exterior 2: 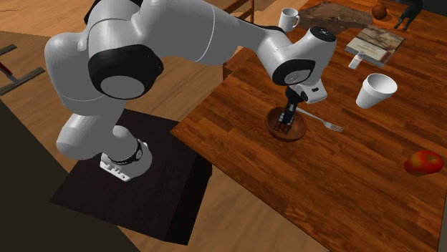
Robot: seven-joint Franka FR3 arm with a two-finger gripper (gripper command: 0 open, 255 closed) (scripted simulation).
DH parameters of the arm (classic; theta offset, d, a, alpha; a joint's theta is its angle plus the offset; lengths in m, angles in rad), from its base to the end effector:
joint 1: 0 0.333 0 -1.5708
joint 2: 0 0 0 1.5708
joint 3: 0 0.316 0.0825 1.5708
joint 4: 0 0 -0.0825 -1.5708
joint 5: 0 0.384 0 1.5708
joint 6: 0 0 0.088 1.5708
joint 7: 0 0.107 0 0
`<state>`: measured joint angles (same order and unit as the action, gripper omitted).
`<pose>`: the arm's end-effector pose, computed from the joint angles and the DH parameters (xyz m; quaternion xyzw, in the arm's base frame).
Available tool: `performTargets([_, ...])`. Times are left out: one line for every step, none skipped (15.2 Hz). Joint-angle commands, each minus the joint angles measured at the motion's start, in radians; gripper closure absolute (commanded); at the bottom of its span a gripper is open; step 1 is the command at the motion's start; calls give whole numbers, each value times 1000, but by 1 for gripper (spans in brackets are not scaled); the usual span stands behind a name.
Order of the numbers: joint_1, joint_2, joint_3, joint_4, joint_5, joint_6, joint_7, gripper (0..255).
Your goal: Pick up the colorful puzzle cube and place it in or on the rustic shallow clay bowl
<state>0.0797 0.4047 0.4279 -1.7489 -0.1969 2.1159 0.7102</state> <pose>0.5838 0.2864 0.3587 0.9978 -0.0655 0.0027 0.0007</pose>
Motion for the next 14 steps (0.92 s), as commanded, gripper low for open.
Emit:
performTargets([0,0,0,0,0,0,0,0])
performTargets([0,0,0,0,0,0,0,0])
performTargets([-2,-14,4,14,8,-28,-5,0])
performTargets([-4,-28,7,30,16,-56,-10,0])
performTargets([-5,-40,11,48,23,-84,-14,0])
performTargets([-6,-49,13,63,28,-107,-18,0])
performTargets([-6,-49,13,63,28,-107,-18,0])
performTargets([-6,-49,13,63,28,-107,-18,0])
performTargets([-6,-49,13,63,28,-107,-18,0])
performTargets([-6,-49,13,63,28,-107,-18,0])
performTargets([-6,-49,13,63,28,-107,-18,0])
performTargets([-6,-49,13,63,28,-107,-18,0])
performTargets([-6,-49,13,63,28,-107,-18,0])
performTargets([-6,-49,13,63,28,-107,-18,0])
